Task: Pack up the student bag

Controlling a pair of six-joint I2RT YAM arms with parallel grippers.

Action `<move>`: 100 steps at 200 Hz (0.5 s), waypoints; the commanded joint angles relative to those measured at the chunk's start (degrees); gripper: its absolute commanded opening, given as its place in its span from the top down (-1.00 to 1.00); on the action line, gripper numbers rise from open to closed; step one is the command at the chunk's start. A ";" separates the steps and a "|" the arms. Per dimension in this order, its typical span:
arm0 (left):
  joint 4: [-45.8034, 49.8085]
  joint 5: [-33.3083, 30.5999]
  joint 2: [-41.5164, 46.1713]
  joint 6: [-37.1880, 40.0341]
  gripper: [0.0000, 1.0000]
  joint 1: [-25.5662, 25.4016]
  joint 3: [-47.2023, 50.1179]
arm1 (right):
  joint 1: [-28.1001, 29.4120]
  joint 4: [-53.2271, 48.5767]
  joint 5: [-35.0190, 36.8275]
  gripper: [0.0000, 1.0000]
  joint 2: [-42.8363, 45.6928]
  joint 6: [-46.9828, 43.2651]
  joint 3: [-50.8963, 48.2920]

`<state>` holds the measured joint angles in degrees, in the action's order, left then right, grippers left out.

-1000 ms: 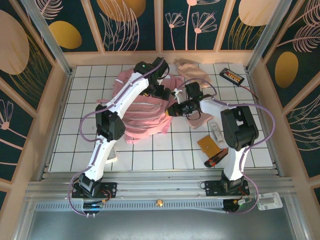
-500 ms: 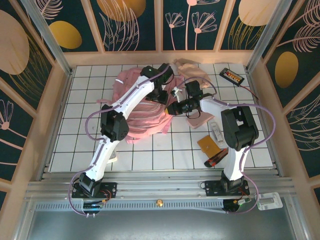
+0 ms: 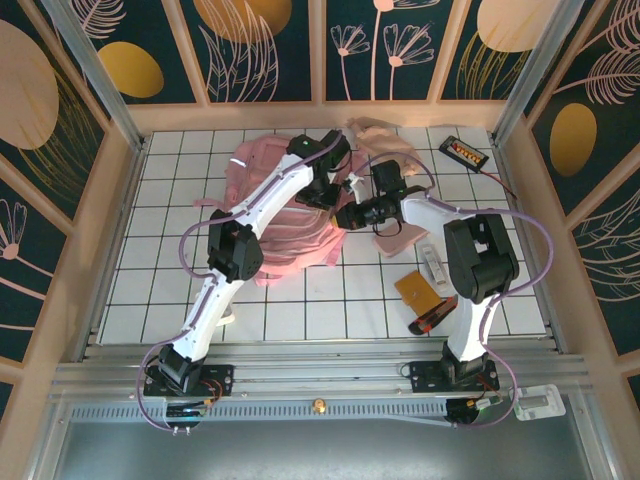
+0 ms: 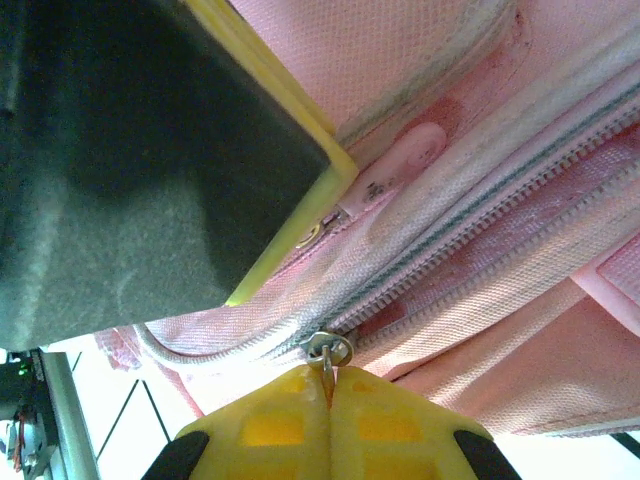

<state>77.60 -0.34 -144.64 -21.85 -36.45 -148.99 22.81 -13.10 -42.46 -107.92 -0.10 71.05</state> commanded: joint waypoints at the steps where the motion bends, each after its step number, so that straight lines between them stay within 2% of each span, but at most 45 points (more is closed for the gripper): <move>1: 1.59 4.81 -3.35 -7.36 1.00 2.76 -9.25 | -0.43 -0.54 0.28 1.00 3.05 -1.57 2.33; 23: 1.45 9.19 -8.06 -13.80 1.00 6.23 -23.27 | 0.17 -0.84 -0.94 1.00 3.64 -0.37 2.08; 55: -6.45 12.41 -6.75 -19.62 1.00 8.09 -21.95 | 1.64 0.80 -5.01 1.00 4.66 4.30 0.04; 100: -11.42 14.45 -7.90 -24.58 1.00 8.15 -23.44 | 4.83 5.81 -5.08 1.00 4.79 11.06 -1.18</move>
<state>73.38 11.31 -151.70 -36.34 -29.02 -170.08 24.80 -9.13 -43.64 -105.16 6.00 70.98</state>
